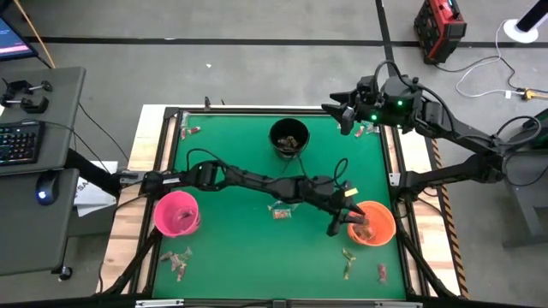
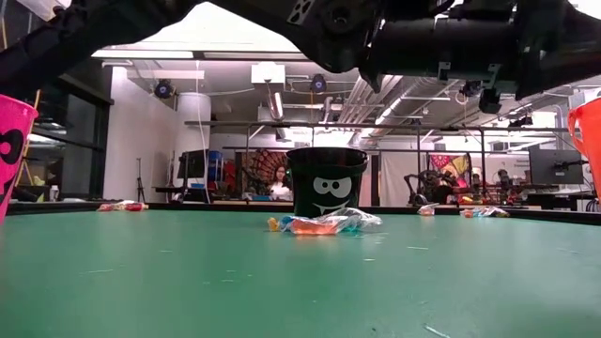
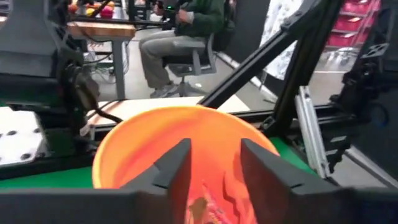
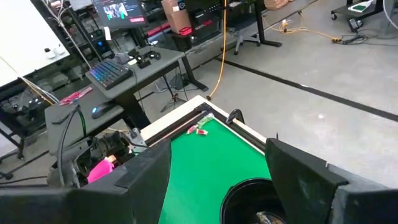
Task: Sort candy by brand, put in halloween buckets
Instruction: Put the blue gummy into the orange bucket
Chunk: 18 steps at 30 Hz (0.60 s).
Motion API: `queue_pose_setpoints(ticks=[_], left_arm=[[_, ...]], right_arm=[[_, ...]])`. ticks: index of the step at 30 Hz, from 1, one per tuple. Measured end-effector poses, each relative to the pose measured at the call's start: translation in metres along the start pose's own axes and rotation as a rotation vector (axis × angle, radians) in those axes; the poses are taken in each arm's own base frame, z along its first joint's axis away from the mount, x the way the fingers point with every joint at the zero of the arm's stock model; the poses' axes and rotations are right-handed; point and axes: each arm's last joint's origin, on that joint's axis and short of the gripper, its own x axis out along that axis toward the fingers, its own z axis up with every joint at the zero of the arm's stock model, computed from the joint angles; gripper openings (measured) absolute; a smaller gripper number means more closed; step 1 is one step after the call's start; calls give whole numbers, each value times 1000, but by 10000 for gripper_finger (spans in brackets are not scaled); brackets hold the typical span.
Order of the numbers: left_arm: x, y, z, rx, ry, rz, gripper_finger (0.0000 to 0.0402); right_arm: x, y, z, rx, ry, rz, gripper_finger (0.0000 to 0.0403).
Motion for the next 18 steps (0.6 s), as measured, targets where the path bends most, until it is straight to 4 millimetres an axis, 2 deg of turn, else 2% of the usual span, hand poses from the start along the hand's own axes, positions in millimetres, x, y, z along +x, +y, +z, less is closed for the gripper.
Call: queue_pose_setpoints(ticks=[2, 6, 10, 14, 18], left_arm=[[-1, 0, 3, -2, 8, 9, 159], [-21, 3, 31, -32, 110, 29, 192], [-61, 8, 69, -9, 304, 54, 199], [-104, 6, 91, 24, 525, 49, 199], [-141, -12, 104, 16, 706, 9, 199]], right_arm=[[0, 0, 0, -10, 0, 0, 254], [0, 0, 0, -16, 0, 1, 254], [0, 0, 0, -33, 1, 2, 254], [0, 0, -2, -54, 17, 2, 254], [0, -1, -4, -70, 42, -6, 254]])
